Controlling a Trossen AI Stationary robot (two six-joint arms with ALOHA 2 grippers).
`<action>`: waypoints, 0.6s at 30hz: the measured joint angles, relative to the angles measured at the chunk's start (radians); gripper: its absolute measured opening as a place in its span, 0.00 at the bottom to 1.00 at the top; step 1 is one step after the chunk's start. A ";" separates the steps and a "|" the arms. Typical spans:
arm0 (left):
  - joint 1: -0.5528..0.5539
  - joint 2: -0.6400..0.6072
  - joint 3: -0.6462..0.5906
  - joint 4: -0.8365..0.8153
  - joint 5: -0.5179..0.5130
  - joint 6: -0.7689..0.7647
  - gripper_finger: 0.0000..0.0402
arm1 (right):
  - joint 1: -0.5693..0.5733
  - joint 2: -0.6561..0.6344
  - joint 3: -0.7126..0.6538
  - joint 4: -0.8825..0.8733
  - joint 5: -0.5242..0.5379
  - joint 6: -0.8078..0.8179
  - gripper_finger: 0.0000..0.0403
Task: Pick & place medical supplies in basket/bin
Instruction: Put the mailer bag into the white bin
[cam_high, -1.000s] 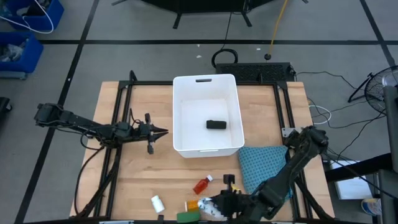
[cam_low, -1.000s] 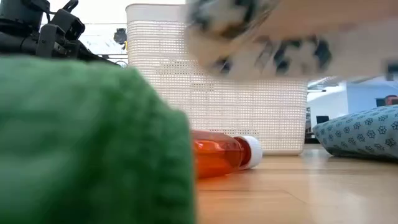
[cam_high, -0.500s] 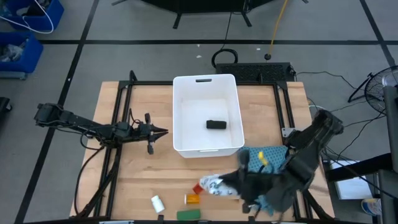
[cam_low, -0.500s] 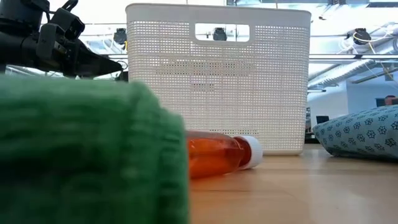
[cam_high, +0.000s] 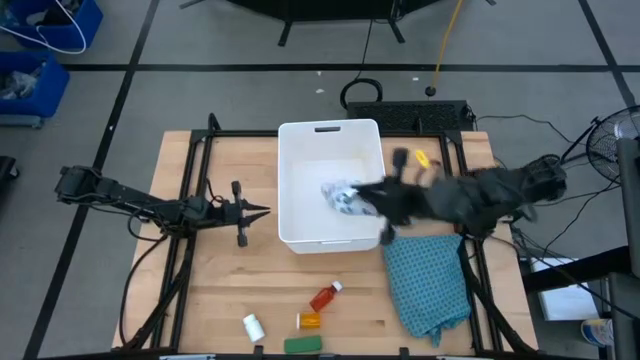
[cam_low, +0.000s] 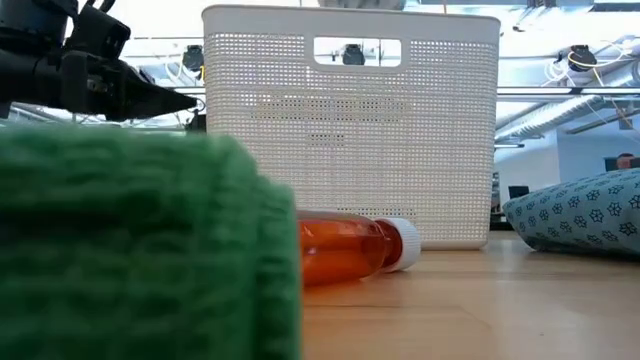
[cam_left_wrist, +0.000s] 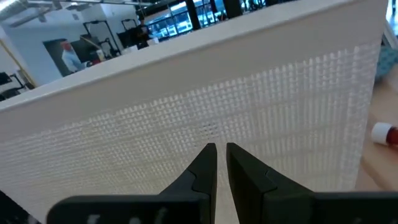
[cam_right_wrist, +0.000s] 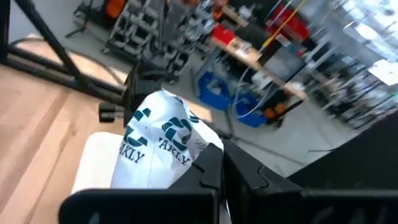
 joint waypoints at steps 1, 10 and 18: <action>0.000 0.000 0.000 -0.006 0.000 0.019 0.10 | -0.047 0.010 0.000 -0.001 -0.056 0.000 0.00; 0.000 0.000 0.000 0.022 0.000 0.057 0.10 | -0.377 0.156 0.000 -0.025 -0.369 -0.085 0.00; 0.000 0.000 0.000 -0.017 -0.001 -0.045 0.10 | -0.526 0.316 -0.002 -0.144 -0.553 -0.256 0.00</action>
